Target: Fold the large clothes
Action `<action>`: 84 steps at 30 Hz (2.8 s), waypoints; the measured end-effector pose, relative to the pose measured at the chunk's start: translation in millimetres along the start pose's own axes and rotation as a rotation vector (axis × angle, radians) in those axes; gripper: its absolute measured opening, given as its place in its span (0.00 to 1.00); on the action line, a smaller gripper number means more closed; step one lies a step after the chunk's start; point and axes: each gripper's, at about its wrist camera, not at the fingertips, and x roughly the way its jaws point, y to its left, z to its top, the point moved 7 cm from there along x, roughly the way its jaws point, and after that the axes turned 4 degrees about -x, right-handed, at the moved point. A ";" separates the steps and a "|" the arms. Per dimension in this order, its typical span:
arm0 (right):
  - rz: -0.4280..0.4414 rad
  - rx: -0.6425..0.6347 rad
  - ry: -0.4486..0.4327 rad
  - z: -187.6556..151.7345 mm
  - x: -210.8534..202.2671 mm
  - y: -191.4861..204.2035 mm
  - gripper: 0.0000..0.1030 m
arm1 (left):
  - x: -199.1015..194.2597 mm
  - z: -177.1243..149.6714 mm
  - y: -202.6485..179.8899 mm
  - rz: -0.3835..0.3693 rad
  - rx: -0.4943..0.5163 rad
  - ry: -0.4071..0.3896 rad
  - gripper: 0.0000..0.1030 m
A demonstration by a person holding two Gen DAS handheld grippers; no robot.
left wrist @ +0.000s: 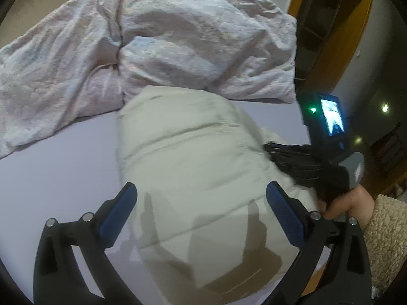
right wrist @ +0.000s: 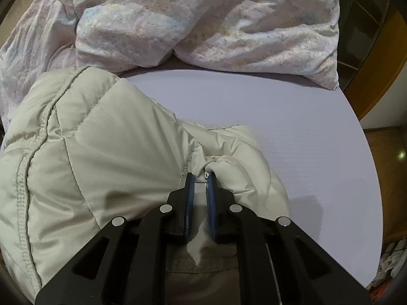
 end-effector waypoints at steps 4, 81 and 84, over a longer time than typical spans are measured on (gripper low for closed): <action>0.008 0.014 -0.017 3.0 -4.7 -1.1 0.08 | -1.5 -2.8 8.6 0.049 0.013 -0.001 0.98; -0.019 0.012 -0.295 -4.1 4.3 3.2 0.32 | 97.7 18.4 0.8 0.185 0.093 -0.085 0.98; -0.022 0.014 -0.304 -5.0 4.1 3.4 0.32 | 99.1 18.9 1.3 0.188 0.095 -0.090 0.98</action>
